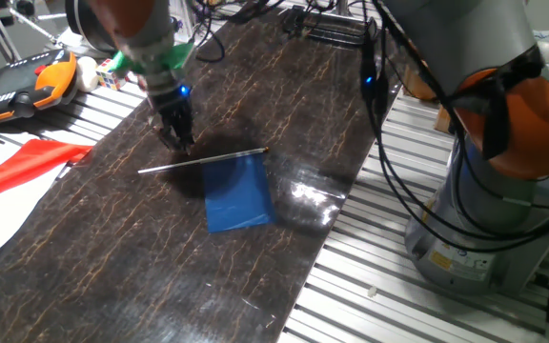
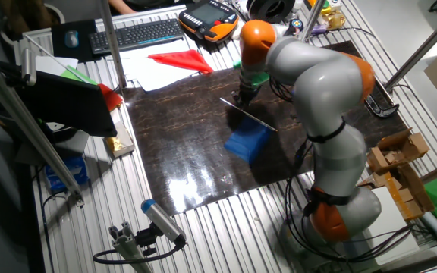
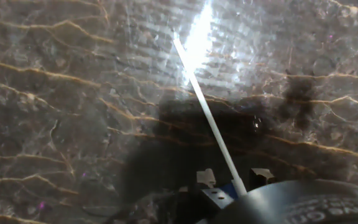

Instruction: Wave the flag

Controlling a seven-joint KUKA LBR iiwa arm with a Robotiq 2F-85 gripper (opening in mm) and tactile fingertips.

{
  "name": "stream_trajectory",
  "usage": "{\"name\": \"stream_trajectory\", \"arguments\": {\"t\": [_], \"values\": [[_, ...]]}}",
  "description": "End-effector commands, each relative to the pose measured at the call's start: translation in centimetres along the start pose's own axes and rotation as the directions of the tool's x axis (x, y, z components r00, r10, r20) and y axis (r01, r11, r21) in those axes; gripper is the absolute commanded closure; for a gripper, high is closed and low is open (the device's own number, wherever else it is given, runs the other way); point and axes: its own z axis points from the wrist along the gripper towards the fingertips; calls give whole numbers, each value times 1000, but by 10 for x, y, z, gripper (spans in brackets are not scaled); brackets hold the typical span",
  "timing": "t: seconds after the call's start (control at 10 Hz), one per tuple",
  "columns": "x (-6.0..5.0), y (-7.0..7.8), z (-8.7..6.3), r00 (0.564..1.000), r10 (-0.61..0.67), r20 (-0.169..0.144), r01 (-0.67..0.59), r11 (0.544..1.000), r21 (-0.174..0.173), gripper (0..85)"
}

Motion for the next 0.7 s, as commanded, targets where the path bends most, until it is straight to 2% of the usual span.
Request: {"name": "stream_trajectory", "arguments": {"t": [0.0,0.1,0.3,0.4,0.6], "values": [[0,0,0,1000,5,-4,-5,1000,-10,460],[0,0,0,1000,10,11,-10,1000,-10,457],[-1,0,1,998,10,63,-9,1000,-11,450],[-11,-4,12,996,-11,87,12,1000,-12,447],[-23,-7,26,995,-34,98,36,999,-16,443]]}}
